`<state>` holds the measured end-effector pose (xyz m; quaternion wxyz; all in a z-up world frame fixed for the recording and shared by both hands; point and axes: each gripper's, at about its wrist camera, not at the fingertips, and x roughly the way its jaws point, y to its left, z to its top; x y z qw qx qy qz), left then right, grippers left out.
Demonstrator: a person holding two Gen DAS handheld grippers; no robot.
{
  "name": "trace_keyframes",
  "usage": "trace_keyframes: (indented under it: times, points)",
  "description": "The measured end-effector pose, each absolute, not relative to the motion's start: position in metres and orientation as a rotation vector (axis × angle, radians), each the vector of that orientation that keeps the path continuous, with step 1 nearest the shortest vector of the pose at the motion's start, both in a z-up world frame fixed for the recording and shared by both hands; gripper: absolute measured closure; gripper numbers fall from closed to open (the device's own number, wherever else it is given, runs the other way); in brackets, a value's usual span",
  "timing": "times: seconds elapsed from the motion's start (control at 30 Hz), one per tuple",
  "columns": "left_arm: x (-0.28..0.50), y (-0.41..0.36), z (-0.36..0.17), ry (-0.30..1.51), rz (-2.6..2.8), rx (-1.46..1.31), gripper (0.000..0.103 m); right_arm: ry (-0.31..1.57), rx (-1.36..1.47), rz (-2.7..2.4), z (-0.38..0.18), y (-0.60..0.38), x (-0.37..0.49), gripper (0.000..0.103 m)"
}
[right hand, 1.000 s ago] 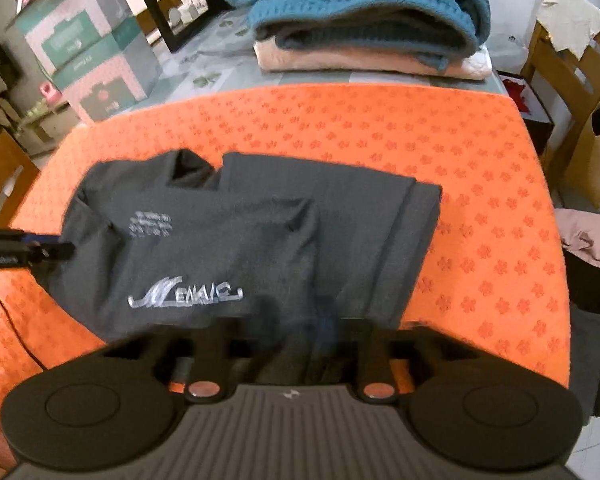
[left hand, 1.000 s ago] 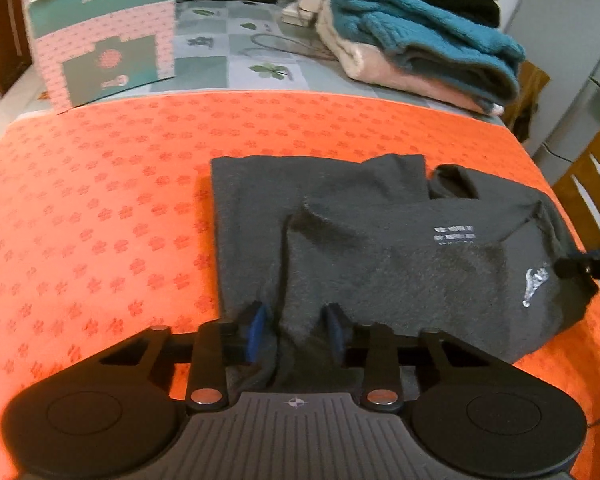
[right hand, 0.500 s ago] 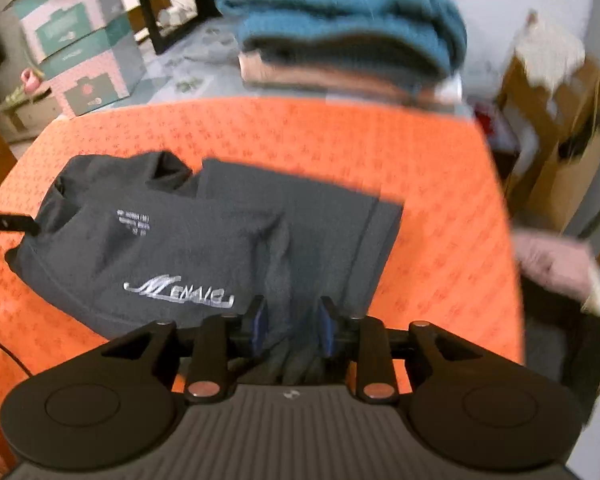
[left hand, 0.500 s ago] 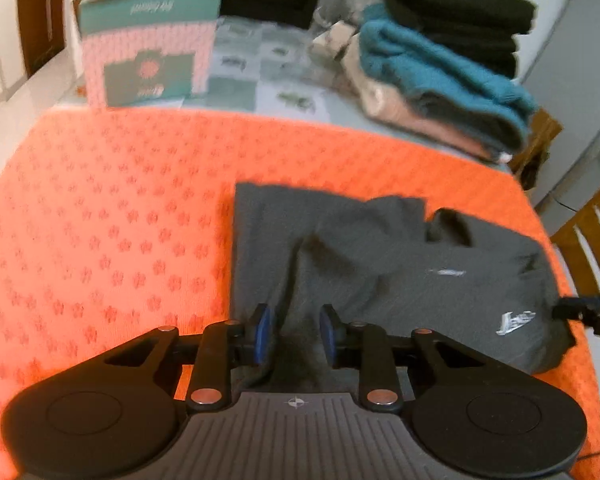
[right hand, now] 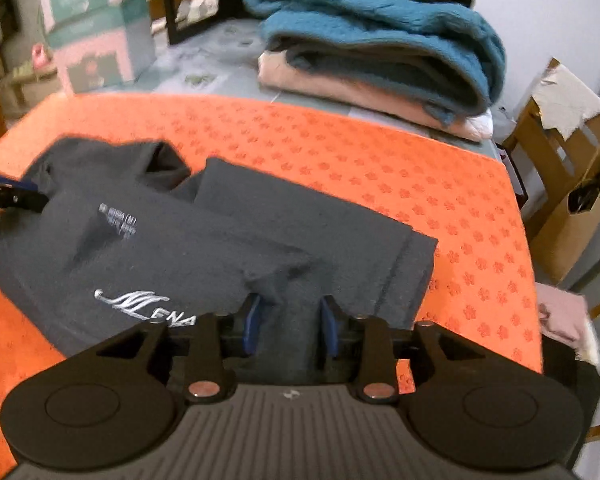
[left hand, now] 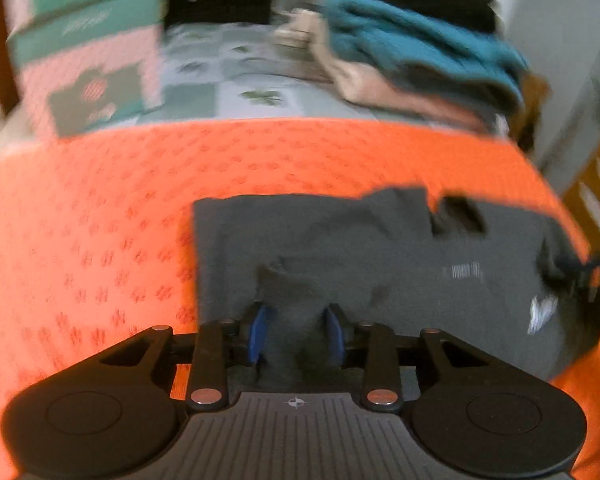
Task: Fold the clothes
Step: 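Grasp the folded sweatshirt edge with the left gripper while the right gripper grasps beside it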
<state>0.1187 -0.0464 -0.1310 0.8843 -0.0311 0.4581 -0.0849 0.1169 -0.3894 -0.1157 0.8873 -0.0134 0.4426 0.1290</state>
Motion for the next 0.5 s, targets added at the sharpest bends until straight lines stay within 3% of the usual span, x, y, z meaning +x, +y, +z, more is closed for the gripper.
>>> trace_keyframes:
  times: [0.23,0.37,0.5]
  points:
    - [0.126,-0.028,-0.129,0.996,-0.137,-0.216,0.061,0.939,0.010,0.205,-0.122,-0.394,0.119,0.061]
    - [0.116,-0.033,-0.118,0.991,-0.146,-0.216,0.057,0.896,0.118,0.131,-0.103,-0.412,0.100,0.030]
    - [0.105,-0.054,-0.106,0.970,-0.189,-0.106,0.050,0.924,0.253,0.048,-0.107,-0.436,0.079,0.027]
